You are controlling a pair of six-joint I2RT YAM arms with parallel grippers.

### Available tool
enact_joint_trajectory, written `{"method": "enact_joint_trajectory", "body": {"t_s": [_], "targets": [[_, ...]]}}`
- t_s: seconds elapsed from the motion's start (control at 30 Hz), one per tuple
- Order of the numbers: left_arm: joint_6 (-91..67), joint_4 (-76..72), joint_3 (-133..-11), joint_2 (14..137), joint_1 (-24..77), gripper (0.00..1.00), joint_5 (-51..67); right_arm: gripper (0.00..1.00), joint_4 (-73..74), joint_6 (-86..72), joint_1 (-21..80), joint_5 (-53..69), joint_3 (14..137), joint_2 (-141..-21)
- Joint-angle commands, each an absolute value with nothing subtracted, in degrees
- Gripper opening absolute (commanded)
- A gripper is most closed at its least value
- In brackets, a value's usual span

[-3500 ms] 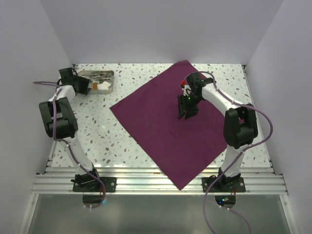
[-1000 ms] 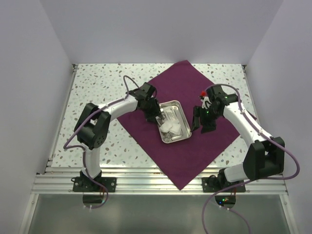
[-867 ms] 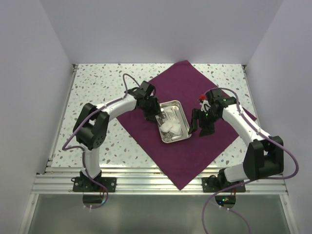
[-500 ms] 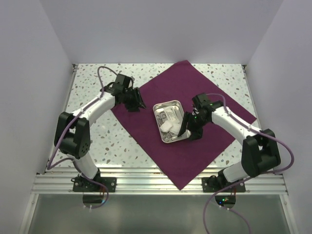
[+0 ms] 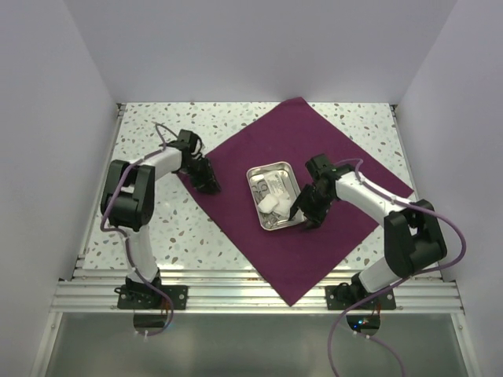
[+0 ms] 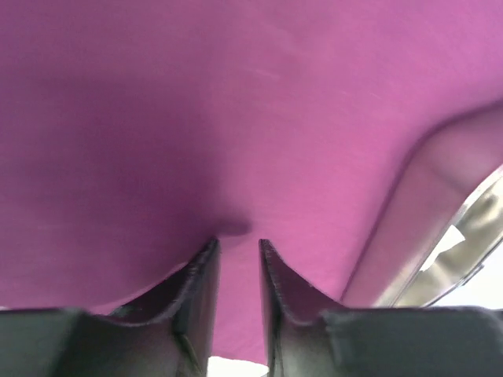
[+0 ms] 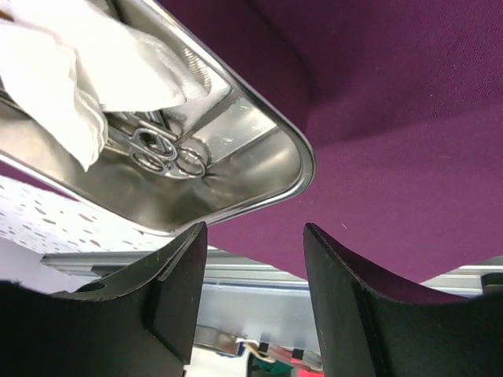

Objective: Prepare the surgical pack

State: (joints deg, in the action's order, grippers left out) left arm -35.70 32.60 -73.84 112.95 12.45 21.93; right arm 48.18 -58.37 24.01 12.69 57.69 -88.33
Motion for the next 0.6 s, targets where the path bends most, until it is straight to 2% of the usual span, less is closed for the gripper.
{"method": "enact_joint_trajectory", "body": {"t_s": [0.0,0.13,0.4,0.57], "targets": [[-32.70,36.47,-73.65,114.78,7.92,0.29,18.73,0.56,47.64,-61.79,24.26,10.99,56.43,-88.68],[-31.38,37.97,-73.21,116.80,3.52,0.25,18.54,0.56,46.85,-61.70,24.26,10.28,56.16,-89.73],[-29.80,38.14,-71.19,117.25,-3.60,0.24,17.58,0.54,42.63,-59.42,24.52,10.29,57.65,-96.06],[-28.39,39.28,-71.72,117.33,-7.28,0.24,16.35,0.49,43.24,-57.13,25.31,10.19,60.99,-99.14]]}}
